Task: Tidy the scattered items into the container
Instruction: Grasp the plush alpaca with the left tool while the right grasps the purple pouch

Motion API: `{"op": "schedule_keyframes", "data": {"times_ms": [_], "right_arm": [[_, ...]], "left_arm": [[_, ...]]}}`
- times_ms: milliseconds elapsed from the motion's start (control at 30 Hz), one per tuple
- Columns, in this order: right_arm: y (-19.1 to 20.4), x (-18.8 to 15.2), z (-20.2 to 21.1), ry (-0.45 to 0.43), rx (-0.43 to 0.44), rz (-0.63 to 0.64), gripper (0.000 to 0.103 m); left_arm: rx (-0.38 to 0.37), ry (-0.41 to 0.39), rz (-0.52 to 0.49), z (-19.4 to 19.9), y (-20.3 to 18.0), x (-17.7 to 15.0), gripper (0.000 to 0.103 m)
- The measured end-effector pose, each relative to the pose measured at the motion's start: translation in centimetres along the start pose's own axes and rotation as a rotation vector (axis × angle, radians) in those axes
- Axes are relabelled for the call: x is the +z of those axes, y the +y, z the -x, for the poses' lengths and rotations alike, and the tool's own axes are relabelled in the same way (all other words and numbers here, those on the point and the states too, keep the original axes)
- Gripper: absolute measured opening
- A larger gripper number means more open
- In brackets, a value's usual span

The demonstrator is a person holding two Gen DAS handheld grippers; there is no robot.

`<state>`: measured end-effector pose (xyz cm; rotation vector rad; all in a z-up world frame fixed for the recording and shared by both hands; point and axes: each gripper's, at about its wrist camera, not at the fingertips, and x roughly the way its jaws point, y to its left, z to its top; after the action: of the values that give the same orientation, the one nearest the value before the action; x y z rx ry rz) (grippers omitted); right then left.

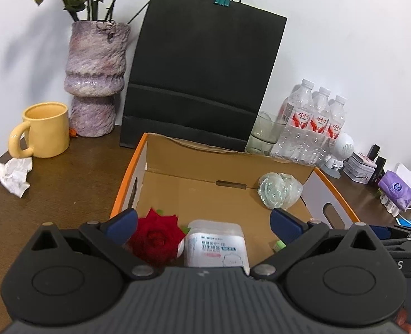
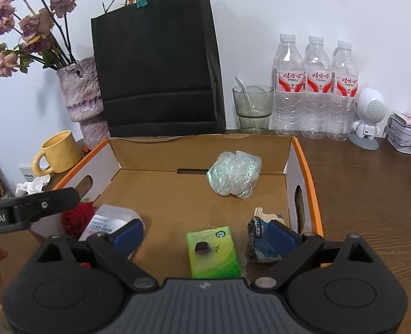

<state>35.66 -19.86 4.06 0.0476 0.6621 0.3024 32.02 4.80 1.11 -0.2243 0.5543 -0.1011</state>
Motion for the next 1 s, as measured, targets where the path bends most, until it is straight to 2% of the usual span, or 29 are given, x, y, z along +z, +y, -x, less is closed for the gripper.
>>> {"op": "schedule_keyframes", "data": {"times_ms": [233, 400, 600, 767, 867, 900, 967, 1000], "right_arm": [[0.2, -1.8, 3.5, -0.015, 0.005, 0.003, 0.100], [0.5, -3.9, 5.4, 0.014, -0.009, 0.024, 0.103], [1.3, -6.7, 5.0, 0.097, -0.016, 0.035, 0.103], [2.1, -8.4, 3.8, 0.148, -0.028, 0.045, 0.103], [2.2, -9.3, 3.3, 0.168, -0.042, 0.048, 0.102], [2.2, -9.6, 3.2, 0.174, -0.040, 0.047, 0.101], [2.1, -10.2, 3.5, 0.176, -0.026, 0.048, 0.096], [2.1, -10.4, 3.8, 0.165, -0.020, 0.054, 0.088]], "left_arm": [[0.000, 0.005, 0.012, 3.2, 0.4, -1.6, 0.103], [0.011, 0.045, 0.002, 4.7, 0.9, -3.7, 0.103], [0.013, 0.115, -0.043, 4.7, 0.7, -6.4, 0.103], [0.043, 0.152, -0.082, 3.9, -0.1, -8.0, 0.103], [0.034, 0.173, -0.092, 3.6, -0.3, -8.8, 0.094], [0.039, 0.172, -0.104, 3.7, -0.4, -9.1, 0.087], [0.028, 0.160, -0.119, 4.1, -0.5, -9.4, 0.085], [0.022, 0.154, -0.127, 4.4, -0.5, -9.5, 0.082]]}}
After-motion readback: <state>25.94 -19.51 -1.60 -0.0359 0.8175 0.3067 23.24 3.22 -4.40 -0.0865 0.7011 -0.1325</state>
